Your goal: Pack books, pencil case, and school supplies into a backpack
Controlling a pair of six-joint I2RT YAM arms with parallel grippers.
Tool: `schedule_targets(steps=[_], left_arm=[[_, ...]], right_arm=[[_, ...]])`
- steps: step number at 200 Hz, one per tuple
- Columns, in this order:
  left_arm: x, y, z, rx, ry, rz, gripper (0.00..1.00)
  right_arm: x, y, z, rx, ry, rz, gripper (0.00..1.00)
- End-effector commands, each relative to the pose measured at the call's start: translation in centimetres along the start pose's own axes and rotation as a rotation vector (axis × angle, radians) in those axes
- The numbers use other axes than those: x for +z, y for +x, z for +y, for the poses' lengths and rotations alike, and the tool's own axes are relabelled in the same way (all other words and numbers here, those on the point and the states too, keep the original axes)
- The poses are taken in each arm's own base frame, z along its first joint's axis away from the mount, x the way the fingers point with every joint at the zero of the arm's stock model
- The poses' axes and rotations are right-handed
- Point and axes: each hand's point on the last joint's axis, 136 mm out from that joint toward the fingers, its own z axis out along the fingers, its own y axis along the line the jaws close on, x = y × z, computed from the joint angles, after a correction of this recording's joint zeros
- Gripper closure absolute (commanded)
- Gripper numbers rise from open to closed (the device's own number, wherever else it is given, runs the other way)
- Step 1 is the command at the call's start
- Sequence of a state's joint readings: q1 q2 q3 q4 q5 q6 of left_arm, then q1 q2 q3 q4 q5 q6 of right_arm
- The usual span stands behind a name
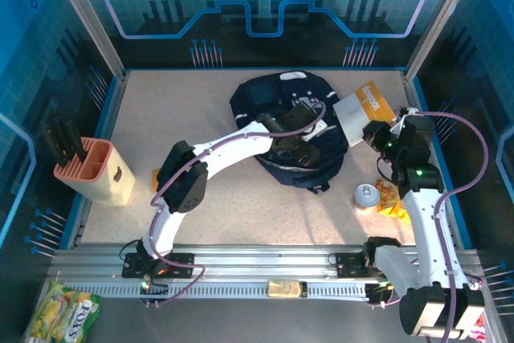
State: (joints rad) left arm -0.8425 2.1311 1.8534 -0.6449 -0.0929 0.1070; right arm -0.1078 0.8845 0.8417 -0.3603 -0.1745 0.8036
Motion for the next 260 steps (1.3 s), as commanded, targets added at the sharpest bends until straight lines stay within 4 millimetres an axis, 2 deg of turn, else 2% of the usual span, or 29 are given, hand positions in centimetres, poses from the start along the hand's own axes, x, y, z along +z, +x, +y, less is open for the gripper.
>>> schedule_targets(steps=[1,49,74,112,134,160,213,260], left_arm=[[0.5,0.9,0.1,0.083,-0.066,0.076,0.29],[1.8,1.0,0.4,0.111,-0.092,0.114,0.44],[2.7,1.6,0.2,0.135,-0.08,0.15,0.48],[3.4,1.2,0.5,0.138,-0.097,0.15,0.5],[3.4,0.7,1.2,0.127,-0.141,0.139,0.57],[2.5,-0.4,1.5,0.099,-0.158,0.098,0.71],[-0.7,-2.4,0.7,0.059,-0.105,0.023,1.0],[-4.7,-4.6,2.1,-0.056,-0.071,-0.085,1.0]], right_arm=[[-0.5,0.0,-0.2,0.002,-0.004,0.001,0.98],[-0.4,0.2,-0.3,0.013,-0.009,-0.001,0.97],[-0.5,0.1,-0.3,0.011,-0.003,-0.004,0.97],[-0.7,-0.3,-0.2,0.0,-0.003,-0.018,0.97],[-0.8,-0.4,-0.2,-0.004,0.0,-0.022,0.97],[-1.0,-0.6,-0.4,-0.008,0.011,-0.029,0.97],[-1.3,-0.5,-0.9,-0.02,0.04,-0.026,0.97],[-2.1,-0.7,-2.0,-0.028,0.098,-0.045,0.97]])
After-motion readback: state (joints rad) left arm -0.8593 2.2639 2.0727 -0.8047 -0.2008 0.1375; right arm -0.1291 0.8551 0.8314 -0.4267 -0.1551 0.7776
